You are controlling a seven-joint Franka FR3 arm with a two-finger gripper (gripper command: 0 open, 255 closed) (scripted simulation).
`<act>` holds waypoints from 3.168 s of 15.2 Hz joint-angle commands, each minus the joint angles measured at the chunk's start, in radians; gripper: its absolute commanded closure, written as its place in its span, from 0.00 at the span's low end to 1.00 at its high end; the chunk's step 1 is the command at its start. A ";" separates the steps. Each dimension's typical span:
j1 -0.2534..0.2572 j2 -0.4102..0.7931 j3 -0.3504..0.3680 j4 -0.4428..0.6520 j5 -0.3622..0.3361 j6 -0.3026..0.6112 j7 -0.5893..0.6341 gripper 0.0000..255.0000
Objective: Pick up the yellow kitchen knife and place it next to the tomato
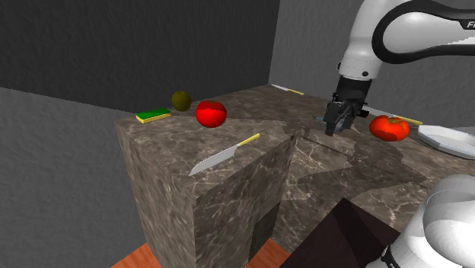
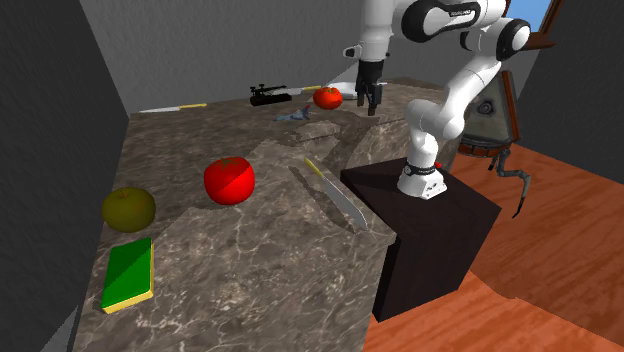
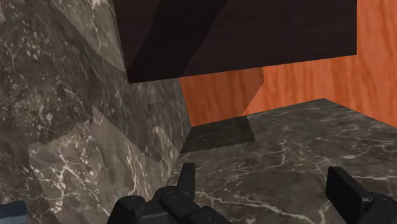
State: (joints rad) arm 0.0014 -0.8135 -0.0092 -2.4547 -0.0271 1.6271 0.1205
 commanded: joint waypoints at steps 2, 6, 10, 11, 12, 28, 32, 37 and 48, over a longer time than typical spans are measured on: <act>-0.004 0.002 0.029 -0.008 0.025 0.012 0.064 0.00; -0.025 0.039 0.150 -0.016 0.121 0.069 0.316 0.00; -0.053 0.117 0.267 0.012 0.199 0.141 0.564 0.00; -0.062 0.142 0.296 0.024 0.213 0.160 0.626 0.00; -0.072 0.169 0.325 0.038 0.227 0.179 0.687 0.00; -0.284 0.794 0.689 0.478 0.028 0.405 1.733 0.00; -0.276 0.816 0.686 0.445 0.011 0.456 1.745 0.00; -0.274 0.840 0.688 0.418 -0.007 0.501 1.758 0.00; -0.274 0.840 0.687 0.418 -0.007 0.501 1.758 1.00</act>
State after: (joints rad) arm -0.2725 0.0265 0.6783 -2.0368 -0.0337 2.1280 1.8782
